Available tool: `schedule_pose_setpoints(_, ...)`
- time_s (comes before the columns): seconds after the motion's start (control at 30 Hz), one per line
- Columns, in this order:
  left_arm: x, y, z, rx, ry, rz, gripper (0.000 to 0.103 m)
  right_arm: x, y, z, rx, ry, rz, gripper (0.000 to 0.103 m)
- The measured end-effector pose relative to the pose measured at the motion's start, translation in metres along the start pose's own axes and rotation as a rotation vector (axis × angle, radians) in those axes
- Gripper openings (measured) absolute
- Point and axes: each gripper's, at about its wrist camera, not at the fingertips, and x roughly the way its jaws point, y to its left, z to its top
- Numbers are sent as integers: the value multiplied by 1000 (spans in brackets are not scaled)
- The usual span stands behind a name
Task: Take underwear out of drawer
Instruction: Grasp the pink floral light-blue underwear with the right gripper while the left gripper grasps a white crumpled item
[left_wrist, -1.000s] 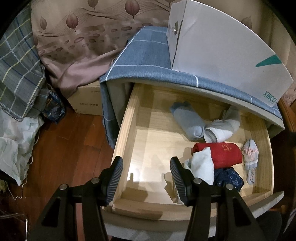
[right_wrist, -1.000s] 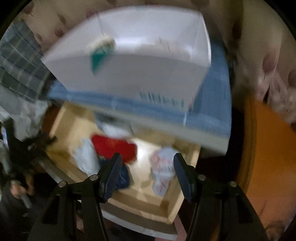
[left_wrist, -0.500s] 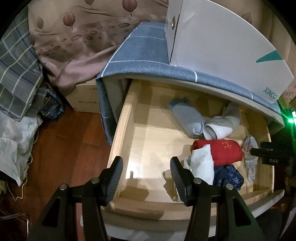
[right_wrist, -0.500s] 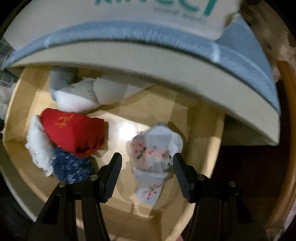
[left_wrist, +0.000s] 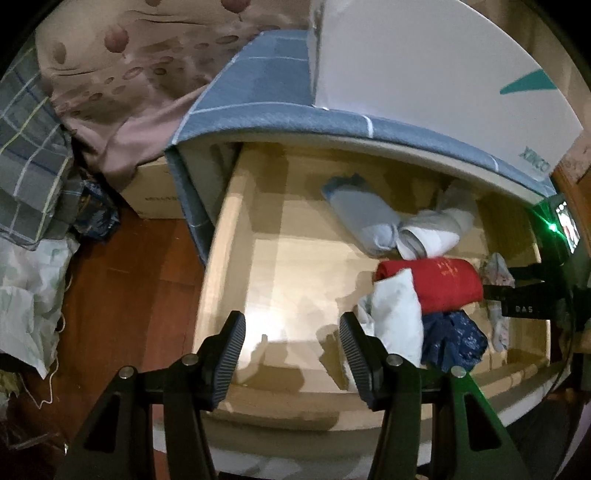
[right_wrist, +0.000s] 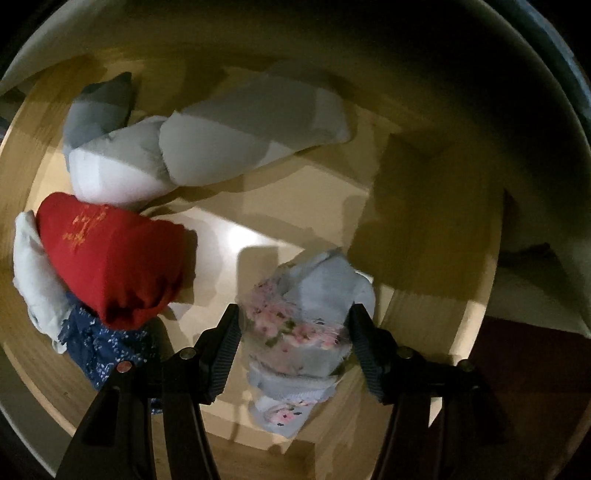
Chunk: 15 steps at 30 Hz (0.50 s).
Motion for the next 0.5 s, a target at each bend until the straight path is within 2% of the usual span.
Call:
schedule_pose_setpoints(0.1,4,-1,1,0,26,-23,54,2,7,-5,-9,22,17,45)
schedule_pose_setpoints(0.3,13,-5,1,16,82,-43,54,2,19,-20,4,62,63,40)
schedule_pose_setpoints(0.5,22,-13,1,48,136,-46,54,-1,13,-42,84,100,146,36)
